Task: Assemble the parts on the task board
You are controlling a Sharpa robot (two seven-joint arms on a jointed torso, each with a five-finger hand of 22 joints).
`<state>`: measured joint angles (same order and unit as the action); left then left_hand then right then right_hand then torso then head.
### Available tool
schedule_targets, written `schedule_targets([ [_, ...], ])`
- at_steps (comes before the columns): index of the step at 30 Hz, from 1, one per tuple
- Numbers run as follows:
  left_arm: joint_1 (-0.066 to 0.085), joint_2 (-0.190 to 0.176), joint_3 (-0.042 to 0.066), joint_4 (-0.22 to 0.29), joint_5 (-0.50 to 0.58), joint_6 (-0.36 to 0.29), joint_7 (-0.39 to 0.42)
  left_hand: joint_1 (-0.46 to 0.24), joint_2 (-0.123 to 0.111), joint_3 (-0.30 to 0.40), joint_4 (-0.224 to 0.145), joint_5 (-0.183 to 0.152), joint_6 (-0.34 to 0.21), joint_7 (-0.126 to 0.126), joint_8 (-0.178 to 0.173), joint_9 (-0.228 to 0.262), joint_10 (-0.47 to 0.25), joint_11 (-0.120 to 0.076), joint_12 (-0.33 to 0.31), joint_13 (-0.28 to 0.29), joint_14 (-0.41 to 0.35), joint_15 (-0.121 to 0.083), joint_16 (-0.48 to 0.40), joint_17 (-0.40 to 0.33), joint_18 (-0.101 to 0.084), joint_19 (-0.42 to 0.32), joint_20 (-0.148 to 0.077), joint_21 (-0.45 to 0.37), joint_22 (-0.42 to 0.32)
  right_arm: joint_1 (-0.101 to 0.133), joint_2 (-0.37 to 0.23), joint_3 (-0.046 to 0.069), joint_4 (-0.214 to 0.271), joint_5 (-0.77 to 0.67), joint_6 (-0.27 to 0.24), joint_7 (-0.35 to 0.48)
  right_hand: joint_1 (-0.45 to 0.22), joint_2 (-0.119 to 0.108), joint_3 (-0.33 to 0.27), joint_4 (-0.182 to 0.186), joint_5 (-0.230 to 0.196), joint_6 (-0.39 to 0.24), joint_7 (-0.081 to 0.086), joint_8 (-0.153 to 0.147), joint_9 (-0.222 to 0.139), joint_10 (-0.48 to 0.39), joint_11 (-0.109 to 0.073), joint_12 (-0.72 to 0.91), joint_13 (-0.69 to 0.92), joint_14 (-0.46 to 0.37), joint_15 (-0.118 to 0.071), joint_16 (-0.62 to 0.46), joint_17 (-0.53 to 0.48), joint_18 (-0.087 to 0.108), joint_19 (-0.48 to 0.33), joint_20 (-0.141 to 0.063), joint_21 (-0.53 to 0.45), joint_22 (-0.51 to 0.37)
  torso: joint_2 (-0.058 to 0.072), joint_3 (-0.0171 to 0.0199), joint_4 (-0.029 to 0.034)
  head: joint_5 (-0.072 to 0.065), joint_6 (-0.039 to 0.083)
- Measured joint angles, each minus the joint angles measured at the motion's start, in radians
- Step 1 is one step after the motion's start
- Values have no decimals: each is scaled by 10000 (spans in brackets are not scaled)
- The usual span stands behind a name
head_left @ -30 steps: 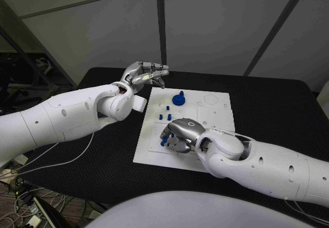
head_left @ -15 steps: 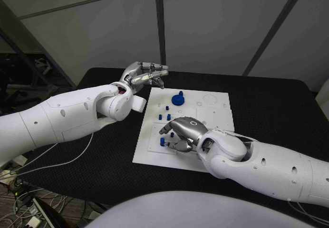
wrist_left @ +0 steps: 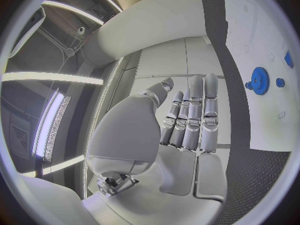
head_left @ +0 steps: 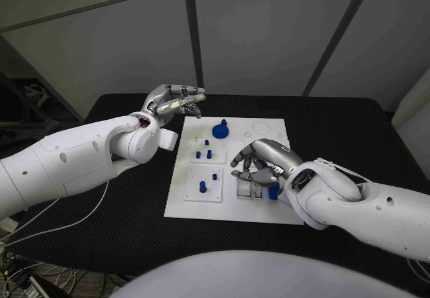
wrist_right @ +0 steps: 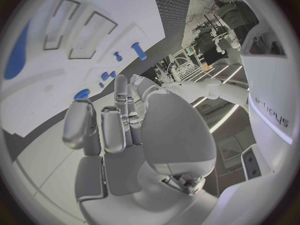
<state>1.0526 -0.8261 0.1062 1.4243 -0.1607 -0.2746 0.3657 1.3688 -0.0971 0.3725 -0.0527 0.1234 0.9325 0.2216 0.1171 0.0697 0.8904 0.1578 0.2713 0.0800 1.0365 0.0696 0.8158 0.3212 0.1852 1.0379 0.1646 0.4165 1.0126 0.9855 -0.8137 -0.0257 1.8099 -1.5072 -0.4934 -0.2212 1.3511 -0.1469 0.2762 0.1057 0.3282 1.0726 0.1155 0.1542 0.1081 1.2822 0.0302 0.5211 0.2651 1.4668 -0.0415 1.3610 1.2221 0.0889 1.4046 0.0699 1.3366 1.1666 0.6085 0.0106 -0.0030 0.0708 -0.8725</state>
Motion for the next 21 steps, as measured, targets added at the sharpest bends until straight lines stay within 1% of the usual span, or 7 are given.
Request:
schedule_targets([
  [4, -53, -40, -5, -33, 0, 5, -3, 0, 0, 0, 0, 0, -27, -27, 0, 0, -19, 19, 0, -3, -33, 33, 0, -8, 0, 0, 0, 0, 0, 29, -838, 155, 196, 972, 67, -346, -554, -118, -813, 319, 462, 217, -217, 227, 213, 709, -189, 4387, 4945, -17, -89, 431, 629, -96, 351, -236, 503, 799, -54, -2, -79, -334, -1],
  [5, -59, -52, -5, -41, 1, 6, -4, 0, 0, 0, 0, 0, -37, -37, 0, 0, -61, 15, 0, -10, -35, 35, 1, -11, 0, 0, 0, 0, 0, 28, -1048, 175, 248, 1207, 102, -463, -578, -94, -970, 367, 463, 247, -247, 279, 279, 871, -211, 5325, 6063, 5, -111, 543, 772, -202, 405, -220, 585, 933, -66, -6, -100, -412, -1],
  [8, -75, -61, -5, -44, 2, 10, -4, 0, 0, 0, 0, 0, -37, -37, 0, 0, -76, 0, -1, -10, -35, 35, 1, -11, 0, 0, 0, 0, 0, 27, -1499, 211, 415, 1572, 190, -709, -685, 13, -1458, 551, 427, 236, -236, 344, 507, 1001, -219, 7104, 8283, 19, -125, 849, 861, -199, 475, -177, 766, 1216, -103, -19, -175, -669, -2],
  [10, -80, -49, -5, -44, 2, 10, -3, 0, 0, -14, -14, 0, -36, -37, 0, 0, -76, 1, -1, -11, -35, 35, 2, -11, 0, 0, 0, 0, -1, 27, -1760, 220, 483, 1697, 248, -918, -776, 8, -1729, 676, 335, 149, -184, 344, 606, 1048, -173, 7551, 8885, 19, -125, 970, 862, -199, 489, -162, 804, 1327, -125, -25, -236, -831, -2],
  [13, -90, -26, -4, -45, 2, 10, 2, 0, 0, -28, -28, 0, -36, -37, 0, 0, -76, 1, -1, -10, -35, 35, 2, -11, 0, 0, 0, 0, -1, 15, -1993, 229, 542, 1696, 307, -1244, -1007, -41, -2178, 889, 308, -81, -162, 406, 748, 1117, -104, 7999, 9506, 19, -125, 1092, 862, -199, 522, -130, 881, 1413, -154, -31, -304, -964, -2],
  [17, -103, -23, -4, -46, 2, 8, 7, 0, 0, -28, -28, 0, -36, -37, 0, 0, -76, 1, -1, -10, -35, 35, 3, -10, 0, 0, 0, 0, -1, -31, -2207, 231, 597, 1449, 358, -1695, -1108, 16, -2971, 1378, 240, -300, -189, 783, 1134, 1169, -123, 8385, 10099, 19, -125, 1200, 861, -198, 556, -165, 953, 1415, -185, -32, -372, -1044, -2],
  [21, -116, -37, -3, -51, 1, 7, 10, 0, 0, -28, -28, 0, -36, -37, 0, 0, -76, 1, -1, -10, -35, 35, 3, -10, 0, 0, 0, 0, -2, -125, -2279, 218, 641, 997, 453, -2198, -1143, 52, -3399, 1745, 229, -405, -186, 1024, 1371, 1168, -123, 8408, 10251, 18, -125, 1200, 860, -198, 556, -165, 971, 1415, -205, -32, -398, -1058, -2],
])
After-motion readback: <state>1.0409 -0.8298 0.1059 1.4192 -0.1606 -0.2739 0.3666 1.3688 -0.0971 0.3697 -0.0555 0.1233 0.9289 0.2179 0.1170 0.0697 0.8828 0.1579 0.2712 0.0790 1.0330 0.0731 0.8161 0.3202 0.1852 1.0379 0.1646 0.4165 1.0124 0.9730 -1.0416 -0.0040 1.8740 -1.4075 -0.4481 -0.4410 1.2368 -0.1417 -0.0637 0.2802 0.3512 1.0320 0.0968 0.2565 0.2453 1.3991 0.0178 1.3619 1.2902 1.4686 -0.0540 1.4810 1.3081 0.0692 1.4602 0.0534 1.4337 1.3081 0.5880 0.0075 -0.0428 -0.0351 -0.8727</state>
